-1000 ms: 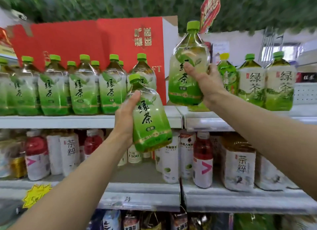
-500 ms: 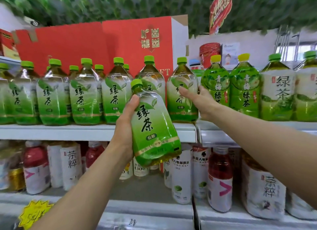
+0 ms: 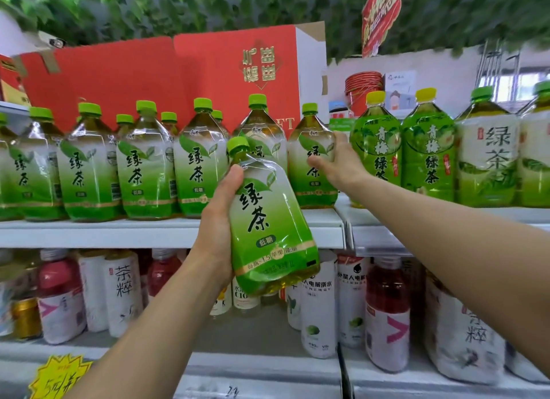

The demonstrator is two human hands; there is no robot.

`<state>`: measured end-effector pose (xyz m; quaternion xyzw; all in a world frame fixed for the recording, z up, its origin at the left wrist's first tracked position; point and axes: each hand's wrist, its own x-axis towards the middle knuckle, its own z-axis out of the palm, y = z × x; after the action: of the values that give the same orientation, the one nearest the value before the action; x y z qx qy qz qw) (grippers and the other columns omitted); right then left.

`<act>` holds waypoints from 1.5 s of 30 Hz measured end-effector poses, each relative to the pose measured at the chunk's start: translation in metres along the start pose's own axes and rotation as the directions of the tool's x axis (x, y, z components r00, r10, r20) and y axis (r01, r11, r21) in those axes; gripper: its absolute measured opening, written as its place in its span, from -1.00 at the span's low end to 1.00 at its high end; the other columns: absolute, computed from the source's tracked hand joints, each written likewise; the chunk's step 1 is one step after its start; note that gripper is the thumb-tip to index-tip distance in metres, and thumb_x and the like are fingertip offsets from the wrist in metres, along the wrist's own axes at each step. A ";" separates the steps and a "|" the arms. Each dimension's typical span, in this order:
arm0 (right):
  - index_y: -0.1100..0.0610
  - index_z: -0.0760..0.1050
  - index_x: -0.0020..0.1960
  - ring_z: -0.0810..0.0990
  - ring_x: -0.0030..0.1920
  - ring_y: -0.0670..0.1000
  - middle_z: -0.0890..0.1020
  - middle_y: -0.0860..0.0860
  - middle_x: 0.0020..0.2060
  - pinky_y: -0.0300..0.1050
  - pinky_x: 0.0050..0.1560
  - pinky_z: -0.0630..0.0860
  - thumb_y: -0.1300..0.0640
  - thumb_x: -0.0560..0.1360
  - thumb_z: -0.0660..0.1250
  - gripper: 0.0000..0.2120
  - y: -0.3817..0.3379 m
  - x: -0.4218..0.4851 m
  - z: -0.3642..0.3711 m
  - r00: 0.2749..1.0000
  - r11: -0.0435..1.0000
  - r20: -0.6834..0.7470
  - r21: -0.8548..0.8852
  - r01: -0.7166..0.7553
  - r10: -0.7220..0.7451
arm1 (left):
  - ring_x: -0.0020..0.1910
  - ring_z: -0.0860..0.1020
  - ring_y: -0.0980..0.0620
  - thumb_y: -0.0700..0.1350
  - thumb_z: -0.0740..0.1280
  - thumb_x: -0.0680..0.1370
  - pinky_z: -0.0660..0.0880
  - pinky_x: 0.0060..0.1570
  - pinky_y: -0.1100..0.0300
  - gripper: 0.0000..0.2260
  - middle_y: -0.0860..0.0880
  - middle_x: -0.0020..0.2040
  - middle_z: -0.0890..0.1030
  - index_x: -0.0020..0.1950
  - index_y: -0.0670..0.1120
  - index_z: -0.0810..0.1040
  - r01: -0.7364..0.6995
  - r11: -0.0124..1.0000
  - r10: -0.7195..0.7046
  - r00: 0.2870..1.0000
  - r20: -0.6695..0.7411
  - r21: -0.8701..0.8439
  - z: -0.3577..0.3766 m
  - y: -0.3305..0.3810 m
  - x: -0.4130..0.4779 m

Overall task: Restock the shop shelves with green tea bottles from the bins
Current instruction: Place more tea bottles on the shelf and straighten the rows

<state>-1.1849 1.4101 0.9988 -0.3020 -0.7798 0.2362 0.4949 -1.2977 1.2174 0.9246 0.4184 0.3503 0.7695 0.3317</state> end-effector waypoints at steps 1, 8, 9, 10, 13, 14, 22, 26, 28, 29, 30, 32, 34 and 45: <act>0.14 0.09 0.56 0.44 0.36 0.19 0.45 0.19 0.37 0.11 0.38 0.38 0.06 0.55 0.40 -0.28 -0.002 0.000 0.000 1.000 1.000 0.007 -0.013 -0.013 0.013 | -0.03 0.71 -0.21 0.21 0.37 0.45 0.67 -0.15 -0.08 -0.56 -0.21 0.07 0.71 0.11 -0.09 0.71 0.000 1.000 0.000 1.000 -0.008 -0.002 0.002 0.001 -0.001; 0.14 -0.09 0.61 0.28 0.49 0.16 0.26 0.16 0.52 0.13 0.45 0.28 0.00 0.60 0.32 -0.22 -0.027 -0.039 -0.006 1.000 0.999 -0.024 0.052 -0.002 0.004 | 0.16 0.63 -0.29 0.18 0.37 0.47 0.65 0.01 -0.15 -0.43 -0.23 0.17 0.67 0.37 -0.13 0.54 -0.015 0.999 0.019 0.997 -0.074 0.050 0.013 0.005 -0.007; 0.12 -0.06 0.61 0.31 0.47 0.12 0.30 0.13 0.51 0.16 0.44 0.30 -0.09 0.58 0.32 -0.20 -0.033 -0.055 -0.009 0.999 0.991 -0.014 0.120 0.051 -0.050 | 0.18 0.62 -0.30 0.17 0.38 0.46 0.62 0.07 -0.20 -0.42 -0.24 0.18 0.66 0.37 -0.14 0.53 -0.029 0.998 0.034 0.997 -0.075 0.061 0.014 0.005 -0.009; 0.09 -0.01 0.60 0.41 0.38 0.05 0.39 0.08 0.45 0.08 0.35 0.40 -0.19 0.53 0.34 -0.17 -0.039 -0.072 -0.012 0.994 0.976 0.047 0.197 0.092 -0.103 | 0.20 0.61 -0.33 0.17 0.41 0.45 0.57 0.14 -0.27 -0.41 -0.26 0.19 0.65 0.37 -0.16 0.53 -0.055 0.996 0.060 0.996 -0.072 0.068 0.014 0.004 -0.010; -0.13 0.13 0.53 0.59 -0.01 -0.29 0.59 -0.28 0.10 -0.36 -0.07 0.53 -0.31 0.30 0.48 -0.07 -0.056 -0.118 -0.024 0.883 0.958 0.431 0.282 0.061 -0.183 | 0.24 0.57 -0.36 0.22 0.46 0.41 0.46 0.25 -0.39 -0.29 -0.30 0.26 0.60 0.40 -0.21 0.48 -0.207 0.967 0.218 0.974 -0.064 0.146 0.017 0.001 -0.016; -0.15 0.22 0.43 0.64 -0.03 -0.28 0.63 -0.32 0.04 -0.35 -0.07 0.58 -0.19 0.29 0.56 -0.16 -0.057 -0.125 -0.026 0.831 0.953 0.517 0.298 0.050 -0.205 | 0.26 0.57 -0.32 0.30 0.49 0.33 0.45 0.25 -0.37 -0.17 -0.27 0.29 0.58 0.42 -0.20 0.46 -0.264 0.945 0.283 0.956 -0.077 0.192 0.021 0.001 -0.018; 0.01 0.37 0.23 0.66 -0.06 -0.20 0.63 -0.06 0.04 -0.23 -0.07 0.62 0.03 0.18 0.69 -0.26 -0.062 -0.115 -0.051 0.954 0.895 -0.001 0.347 0.282 -0.300 | 0.38 0.46 0.10 0.55 0.05 0.44 0.38 0.38 -0.08 -0.23 0.11 0.38 0.53 0.45 0.09 0.44 -0.617 0.618 0.634 0.758 0.156 0.488 0.048 0.041 0.021; 0.11 0.34 0.24 0.65 -0.09 -0.23 0.61 -0.03 0.04 -0.33 -0.17 0.58 0.12 0.24 0.67 -0.29 -0.049 -0.096 -0.056 0.951 0.858 -0.198 0.417 0.299 -0.236 | 0.54 0.09 0.13 0.28 0.20 0.59 0.09 0.55 -0.08 -0.35 0.06 0.58 0.17 0.61 0.06 0.14 -0.422 0.168 0.698 0.689 0.195 0.891 0.020 0.020 0.047; 0.14 0.35 0.24 0.65 -0.12 -0.24 0.63 -0.04 0.00 -0.35 -0.20 0.58 0.14 0.25 0.67 -0.30 -0.040 -0.084 -0.056 0.957 0.874 -0.210 0.403 0.270 -0.199 | 0.61 -0.08 0.05 0.26 0.30 0.55 -0.05 0.58 -0.08 -0.21 0.01 0.64 -0.04 0.64 0.06 -0.03 -0.329 0.015 0.627 0.739 0.248 0.944 0.003 -0.001 0.053; 0.15 0.35 0.24 0.66 -0.13 -0.22 0.64 -0.03 -0.01 -0.33 -0.20 0.58 0.14 0.24 0.67 -0.29 -0.035 -0.079 -0.054 0.963 0.879 -0.203 0.407 0.248 -0.178 | 0.61 -0.15 0.03 0.27 0.34 0.51 -0.10 0.59 -0.09 -0.13 0.01 0.65 -0.12 0.64 0.06 -0.08 -0.302 -0.034 0.594 0.760 0.263 0.953 -0.005 -0.010 0.056; 0.14 0.36 0.25 0.67 -0.12 -0.20 0.65 -0.02 0.00 -0.31 -0.19 0.60 0.14 0.23 0.67 -0.28 -0.031 -0.075 -0.051 0.970 0.883 -0.191 0.415 0.220 -0.151 | 0.61 -0.20 0.03 0.29 0.37 0.48 -0.12 0.59 -0.10 -0.08 0.00 0.65 -0.18 0.64 0.06 -0.11 -0.278 -0.084 0.573 0.772 0.275 0.957 -0.011 -0.017 0.058; 0.09 0.38 0.25 0.68 -0.06 -0.14 0.66 -0.02 0.02 -0.26 -0.14 0.61 0.10 0.20 0.68 -0.27 -0.024 -0.067 -0.043 0.983 0.896 -0.160 0.418 0.149 -0.089 | 0.61 -0.26 0.03 0.31 0.42 0.43 -0.13 0.59 -0.12 -0.02 0.00 0.64 -0.24 0.64 0.08 -0.11 -0.252 -0.150 0.572 0.766 0.291 0.956 -0.017 -0.026 0.062; 0.06 0.41 0.22 0.67 -0.03 -0.09 0.66 -0.03 0.01 -0.21 -0.10 0.60 0.03 0.15 0.69 -0.26 -0.018 -0.062 -0.036 0.993 0.908 -0.115 0.413 0.077 -0.032 | 0.61 -0.26 0.05 0.31 0.45 0.40 -0.12 0.59 -0.13 0.00 0.02 0.65 -0.23 0.64 0.09 -0.08 -0.247 -0.155 0.606 0.741 0.290 0.956 -0.019 -0.030 0.064; 0.09 0.40 0.33 0.63 0.15 0.08 0.64 0.04 0.13 0.14 0.24 0.55 -0.22 -0.08 0.62 0.05 -0.012 -0.053 -0.027 0.994 0.911 0.103 0.403 -0.085 0.047 | 0.62 -0.20 0.03 0.31 0.43 0.40 -0.13 0.58 -0.16 -0.04 0.00 0.66 -0.14 0.63 0.10 -0.02 -0.220 -0.166 0.638 0.720 0.274 0.961 -0.020 -0.031 0.064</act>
<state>-1.1456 1.3663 0.9848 -0.2075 -0.7248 0.4233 0.5024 -1.3354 1.2800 0.9176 0.4909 0.6531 0.4209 -0.3940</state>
